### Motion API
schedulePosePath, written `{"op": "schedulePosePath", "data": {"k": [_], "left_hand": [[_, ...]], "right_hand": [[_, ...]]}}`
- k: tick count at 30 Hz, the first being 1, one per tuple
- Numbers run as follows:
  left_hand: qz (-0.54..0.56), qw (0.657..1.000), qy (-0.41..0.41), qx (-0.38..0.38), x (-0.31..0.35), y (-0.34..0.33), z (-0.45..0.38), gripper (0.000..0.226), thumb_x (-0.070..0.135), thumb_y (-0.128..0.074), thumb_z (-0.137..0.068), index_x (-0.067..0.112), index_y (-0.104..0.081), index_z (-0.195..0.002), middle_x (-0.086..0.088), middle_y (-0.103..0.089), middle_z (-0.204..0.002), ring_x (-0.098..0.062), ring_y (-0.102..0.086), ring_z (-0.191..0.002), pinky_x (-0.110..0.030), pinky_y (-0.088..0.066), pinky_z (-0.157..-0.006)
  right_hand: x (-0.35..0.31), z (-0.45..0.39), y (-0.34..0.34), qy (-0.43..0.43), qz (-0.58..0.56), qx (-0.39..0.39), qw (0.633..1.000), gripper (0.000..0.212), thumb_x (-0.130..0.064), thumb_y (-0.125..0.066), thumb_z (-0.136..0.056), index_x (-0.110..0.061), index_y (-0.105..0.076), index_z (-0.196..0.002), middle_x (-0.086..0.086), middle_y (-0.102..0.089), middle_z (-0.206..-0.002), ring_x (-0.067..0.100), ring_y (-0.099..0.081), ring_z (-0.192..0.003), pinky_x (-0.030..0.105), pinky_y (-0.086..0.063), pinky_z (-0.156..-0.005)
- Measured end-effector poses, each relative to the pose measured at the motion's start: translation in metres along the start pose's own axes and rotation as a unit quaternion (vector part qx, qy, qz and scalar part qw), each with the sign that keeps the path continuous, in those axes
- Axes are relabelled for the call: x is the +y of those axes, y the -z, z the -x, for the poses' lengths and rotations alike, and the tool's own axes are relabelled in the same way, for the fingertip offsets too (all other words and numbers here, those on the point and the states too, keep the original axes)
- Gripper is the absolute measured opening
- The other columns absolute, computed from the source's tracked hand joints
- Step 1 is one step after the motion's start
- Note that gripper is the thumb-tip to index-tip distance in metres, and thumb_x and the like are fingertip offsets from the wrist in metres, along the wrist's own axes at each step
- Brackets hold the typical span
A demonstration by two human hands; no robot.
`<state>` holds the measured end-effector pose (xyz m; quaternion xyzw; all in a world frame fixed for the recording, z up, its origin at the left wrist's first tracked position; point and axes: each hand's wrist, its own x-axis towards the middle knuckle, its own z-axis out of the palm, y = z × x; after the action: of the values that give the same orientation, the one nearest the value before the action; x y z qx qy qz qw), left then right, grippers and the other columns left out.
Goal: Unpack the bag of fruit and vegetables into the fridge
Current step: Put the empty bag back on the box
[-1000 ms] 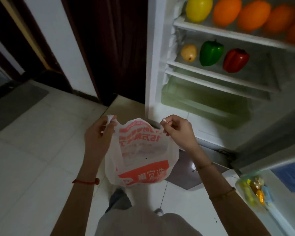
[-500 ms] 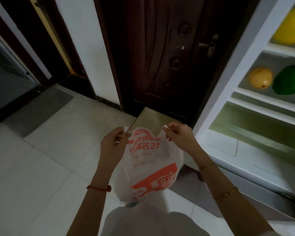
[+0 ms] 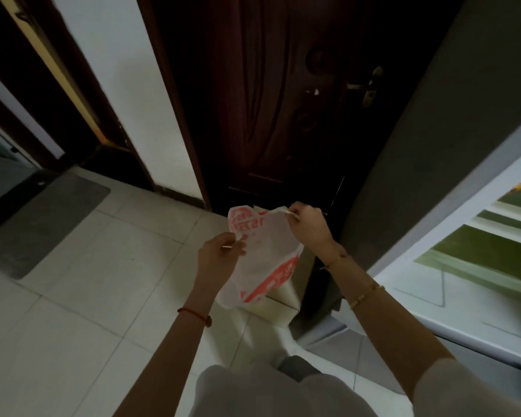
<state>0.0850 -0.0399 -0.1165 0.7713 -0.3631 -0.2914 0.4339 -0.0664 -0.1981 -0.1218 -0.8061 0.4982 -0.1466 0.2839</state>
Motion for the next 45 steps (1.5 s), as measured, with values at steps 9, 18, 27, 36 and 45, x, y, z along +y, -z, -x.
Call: {"op": "schedulePosePath", "data": {"k": [9, 18, 27, 36, 45], "left_hand": [[0.12, 0.981, 0.15, -0.013, -0.02, -0.044, -0.057, 0.019, 0.009, -0.067, -0.089, -0.004, -0.066, -0.104, -0.008, -0.07, -0.091, -0.018, -0.066, -0.075, -0.014, -0.052, -0.06], [0.128, 0.972, 0.191, -0.052, -0.038, -0.082, -0.085, 0.011, -0.001, -0.059, -0.09, 0.009, -0.06, -0.086, -0.008, -0.062, -0.093, -0.023, -0.057, -0.092, -0.022, -0.044, -0.067], [-0.073, 0.988, 0.114, -0.077, -0.036, -0.077, -0.089, 0.035, 0.008, -0.059, -0.092, 0.002, -0.059, -0.126, -0.015, -0.067, -0.123, -0.029, -0.064, -0.112, -0.02, -0.042, -0.087], [-0.197, 0.972, -0.129, -0.018, -0.011, -0.038, -0.071, 0.049, 0.009, -0.06, -0.091, 0.005, -0.048, -0.139, -0.018, -0.054, -0.137, -0.034, -0.051, -0.124, -0.039, -0.042, -0.104], [-0.228, 0.941, -0.25, -0.011, -0.011, -0.01, -0.038, 0.047, 0.009, -0.061, -0.089, 0.005, -0.052, -0.135, -0.018, -0.06, -0.13, -0.035, -0.058, -0.117, -0.048, -0.048, -0.1]], "right_hand": [[0.011, -0.055, -0.03, -0.059, 0.109, -0.051, 0.991, 0.039, -0.015, -0.047, -0.096, -0.004, -0.045, -0.133, 0.018, -0.052, -0.132, 0.034, -0.048, -0.124, 0.045, -0.043, -0.101], [0.036, -0.074, -0.041, -0.103, 0.042, -0.094, 0.989, 0.063, -0.007, -0.052, -0.091, -0.009, -0.027, -0.148, 0.016, -0.038, -0.145, 0.034, -0.036, -0.135, 0.042, -0.04, -0.107], [0.041, -0.067, -0.025, -0.071, 0.013, -0.052, 0.996, 0.056, -0.019, -0.053, -0.095, -0.01, -0.034, -0.147, 0.015, -0.037, -0.149, 0.03, -0.034, -0.138, 0.042, -0.031, -0.115], [0.043, -0.022, 0.0, 0.0, 0.011, 0.002, 1.0, 0.059, -0.026, -0.059, -0.092, -0.008, -0.038, -0.143, 0.016, -0.043, -0.14, 0.033, -0.043, -0.13, 0.05, -0.041, -0.106], [0.024, 0.051, 0.022, 0.027, 0.022, 0.044, 0.998, 0.061, -0.036, -0.055, -0.092, -0.007, -0.039, -0.142, 0.012, -0.048, -0.138, 0.028, -0.041, -0.13, 0.043, -0.034, -0.113]]}}
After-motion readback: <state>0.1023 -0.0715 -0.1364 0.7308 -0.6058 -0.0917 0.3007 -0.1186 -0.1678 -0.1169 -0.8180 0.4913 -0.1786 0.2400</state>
